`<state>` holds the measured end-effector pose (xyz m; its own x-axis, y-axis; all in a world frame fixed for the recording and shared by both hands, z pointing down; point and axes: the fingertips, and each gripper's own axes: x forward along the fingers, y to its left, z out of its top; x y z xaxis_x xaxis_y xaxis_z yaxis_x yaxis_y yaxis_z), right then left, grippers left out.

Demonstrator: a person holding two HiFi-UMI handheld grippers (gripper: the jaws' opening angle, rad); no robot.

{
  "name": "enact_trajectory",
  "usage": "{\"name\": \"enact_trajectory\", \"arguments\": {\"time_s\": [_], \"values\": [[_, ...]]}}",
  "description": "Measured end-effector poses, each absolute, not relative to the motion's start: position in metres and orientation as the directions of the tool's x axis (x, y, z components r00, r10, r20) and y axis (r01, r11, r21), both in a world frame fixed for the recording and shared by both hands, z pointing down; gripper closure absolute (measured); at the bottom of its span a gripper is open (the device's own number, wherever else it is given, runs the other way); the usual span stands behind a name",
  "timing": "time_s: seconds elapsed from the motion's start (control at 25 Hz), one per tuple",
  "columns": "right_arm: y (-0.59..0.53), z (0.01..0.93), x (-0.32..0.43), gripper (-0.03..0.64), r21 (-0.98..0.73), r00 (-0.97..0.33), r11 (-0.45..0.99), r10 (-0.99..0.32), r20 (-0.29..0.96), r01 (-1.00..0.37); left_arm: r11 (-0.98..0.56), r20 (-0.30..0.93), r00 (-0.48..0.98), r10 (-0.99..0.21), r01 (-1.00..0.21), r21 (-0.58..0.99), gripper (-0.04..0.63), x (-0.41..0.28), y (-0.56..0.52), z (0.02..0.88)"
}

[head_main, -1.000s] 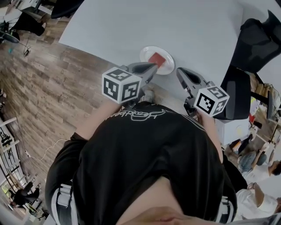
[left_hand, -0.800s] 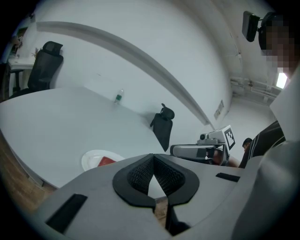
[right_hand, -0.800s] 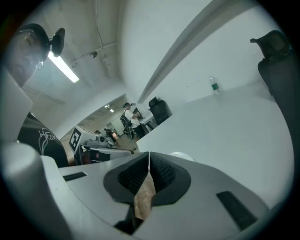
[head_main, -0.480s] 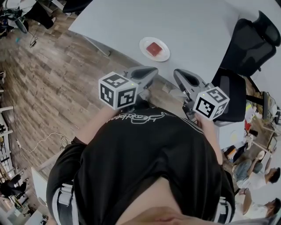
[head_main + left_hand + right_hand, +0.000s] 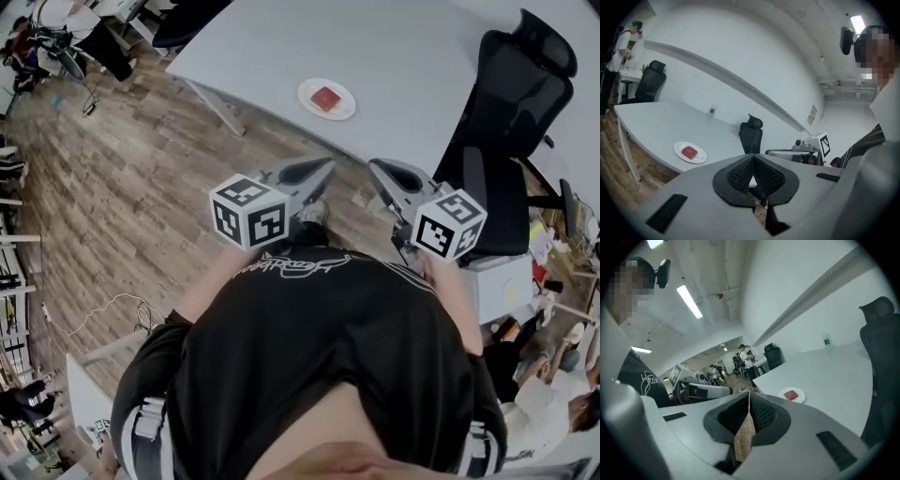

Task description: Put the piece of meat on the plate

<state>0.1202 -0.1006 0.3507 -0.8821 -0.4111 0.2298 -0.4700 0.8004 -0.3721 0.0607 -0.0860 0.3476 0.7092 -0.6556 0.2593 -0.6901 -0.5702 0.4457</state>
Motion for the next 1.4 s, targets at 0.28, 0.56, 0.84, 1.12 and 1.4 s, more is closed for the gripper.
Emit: {"name": "enact_trajectory", "arguments": {"time_s": [0.28, 0.56, 0.84, 1.12, 1.4], "values": [[-0.054, 0.346, 0.147, 0.604, -0.353, -0.883, 0.81, -0.415, 0.22, -0.468, -0.573, 0.246, 0.699, -0.671, -0.7, 0.427, 0.588, 0.086, -0.041, 0.337], [-0.023, 0.349, 0.162, 0.604, -0.348, -0.873, 0.801, -0.433, 0.226, -0.488, -0.582, 0.276, 0.702, -0.657, -0.705, 0.405, 0.588, 0.103, -0.008, 0.341], [-0.009, 0.356, 0.171, 0.604, -0.348, -0.86, 0.787, -0.449, 0.243, -0.51, -0.584, 0.276, 0.707, -0.651, -0.699, 0.413, 0.588, 0.112, 0.005, 0.344], [0.001, 0.356, 0.168, 0.604, -0.343, -0.859, 0.789, -0.443, 0.257, -0.509, -0.584, 0.283, 0.71, -0.645, -0.697, 0.417, 0.588, 0.113, 0.014, 0.342], [0.009, 0.358, 0.177, 0.604, -0.343, -0.857, 0.787, -0.446, 0.259, -0.514, -0.578, 0.29, 0.709, -0.643, -0.698, 0.423, 0.588, 0.119, 0.021, 0.345]]}}
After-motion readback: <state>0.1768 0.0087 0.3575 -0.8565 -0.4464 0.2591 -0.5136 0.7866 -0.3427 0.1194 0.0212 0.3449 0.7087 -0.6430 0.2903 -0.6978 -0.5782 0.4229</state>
